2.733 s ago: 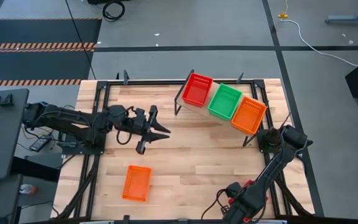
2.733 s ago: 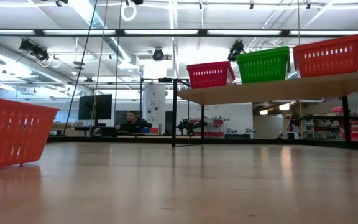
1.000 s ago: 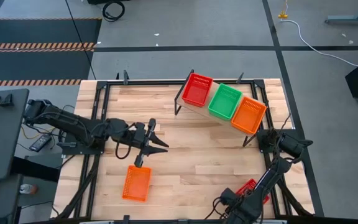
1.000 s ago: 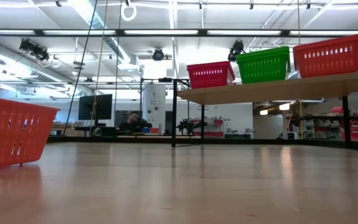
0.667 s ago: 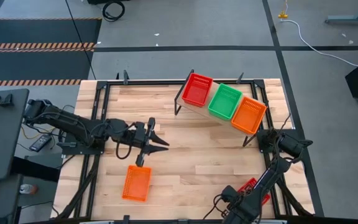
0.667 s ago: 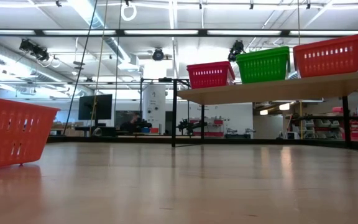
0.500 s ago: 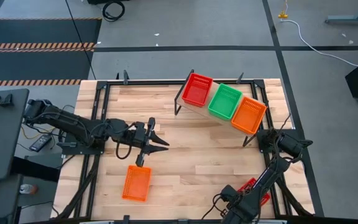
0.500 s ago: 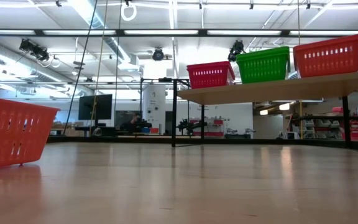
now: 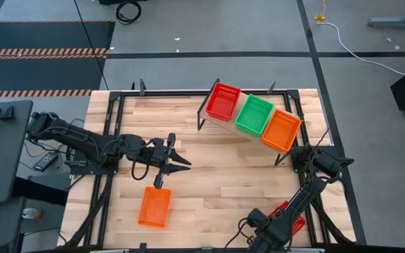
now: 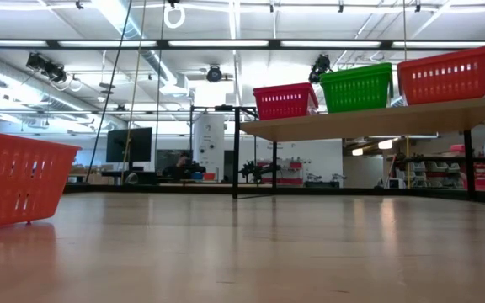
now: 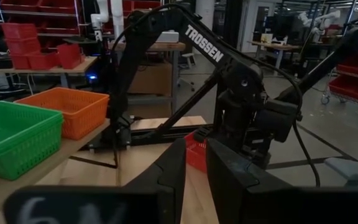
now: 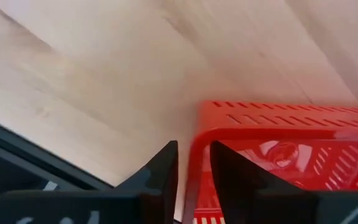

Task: Stack baskets on shelf by color
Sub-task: Stack the red bin on the stacked red bins on the shelf

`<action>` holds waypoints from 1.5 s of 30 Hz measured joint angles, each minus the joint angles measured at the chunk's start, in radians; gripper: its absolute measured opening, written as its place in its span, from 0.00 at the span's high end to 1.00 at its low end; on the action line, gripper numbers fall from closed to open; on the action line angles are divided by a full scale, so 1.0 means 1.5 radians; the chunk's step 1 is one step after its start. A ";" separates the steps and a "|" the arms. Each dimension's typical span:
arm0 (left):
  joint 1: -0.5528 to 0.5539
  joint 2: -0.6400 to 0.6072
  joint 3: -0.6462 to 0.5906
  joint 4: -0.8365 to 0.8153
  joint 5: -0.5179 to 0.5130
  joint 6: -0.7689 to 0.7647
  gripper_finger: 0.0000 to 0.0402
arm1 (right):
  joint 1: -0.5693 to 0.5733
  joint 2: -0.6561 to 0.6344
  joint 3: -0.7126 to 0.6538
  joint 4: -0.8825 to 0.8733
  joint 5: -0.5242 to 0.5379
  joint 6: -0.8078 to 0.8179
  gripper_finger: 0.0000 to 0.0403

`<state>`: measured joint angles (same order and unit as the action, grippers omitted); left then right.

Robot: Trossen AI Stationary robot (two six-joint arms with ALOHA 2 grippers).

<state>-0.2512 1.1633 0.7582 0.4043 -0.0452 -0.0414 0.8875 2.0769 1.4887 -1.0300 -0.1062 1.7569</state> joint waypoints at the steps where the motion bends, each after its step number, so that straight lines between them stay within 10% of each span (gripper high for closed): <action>1: 0.000 0.000 0.000 0.000 0.000 0.000 0.83 | 0.000 0.000 0.000 0.004 0.000 -0.005 0.76; 27: 0.000 0.001 0.000 -0.012 0.000 0.000 0.85 | -0.015 0.000 -0.055 0.037 -0.077 -0.095 0.96; 45: -0.050 -0.039 0.000 -0.033 -0.022 0.034 0.87 | -0.201 0.001 0.151 -0.246 0.027 -0.475 0.98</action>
<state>-0.3267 1.1042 0.7583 0.3541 -0.0785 0.0103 0.5862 2.0789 1.7155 -1.3992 -0.0655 1.0439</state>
